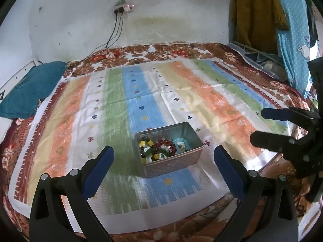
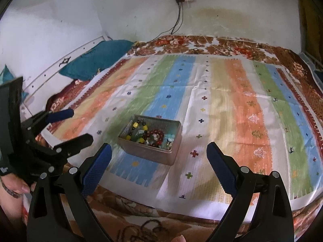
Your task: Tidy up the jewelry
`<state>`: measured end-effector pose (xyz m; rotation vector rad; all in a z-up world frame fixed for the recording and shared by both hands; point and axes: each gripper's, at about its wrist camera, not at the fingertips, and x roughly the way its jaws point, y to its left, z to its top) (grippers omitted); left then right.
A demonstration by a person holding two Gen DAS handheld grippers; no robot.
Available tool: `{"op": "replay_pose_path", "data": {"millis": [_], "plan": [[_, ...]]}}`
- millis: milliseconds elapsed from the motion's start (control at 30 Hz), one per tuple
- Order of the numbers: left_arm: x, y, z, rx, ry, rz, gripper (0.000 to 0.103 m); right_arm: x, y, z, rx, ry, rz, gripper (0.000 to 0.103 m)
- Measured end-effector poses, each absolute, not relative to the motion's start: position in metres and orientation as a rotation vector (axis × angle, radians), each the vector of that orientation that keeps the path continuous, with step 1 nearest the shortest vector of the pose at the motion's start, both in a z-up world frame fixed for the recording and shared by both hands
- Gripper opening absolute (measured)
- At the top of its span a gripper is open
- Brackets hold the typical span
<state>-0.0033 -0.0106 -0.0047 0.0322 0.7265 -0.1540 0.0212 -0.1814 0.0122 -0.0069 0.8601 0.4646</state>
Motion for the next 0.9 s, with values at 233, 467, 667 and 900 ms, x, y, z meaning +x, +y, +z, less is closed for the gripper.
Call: {"op": "replay_pose_path", "data": {"millis": [233,467,667,900], "plan": [[-0.0016,-0.0086,-0.0065,0.012,0.742,-0.150,0.097,0.0187,-0.1806,0.0122,-0.019,0.858,0.453,0.096],[-0.0030,-0.0098,-0.0068,0.029,0.742,-0.144,0.097,0.0200,-0.1765,0.0109,-0.037,0.873,0.452,0.096],[-0.0024,-0.0117,-0.0080,0.034,0.747,-0.133,0.097,0.0217,-0.1804,0.0103,-0.006,0.874,0.441,0.096],[-0.0021,-0.0099,-0.0078,0.027,0.752,-0.137,0.097,0.0220,-0.1793,0.0094,-0.011,0.880,0.446,0.096]]}}
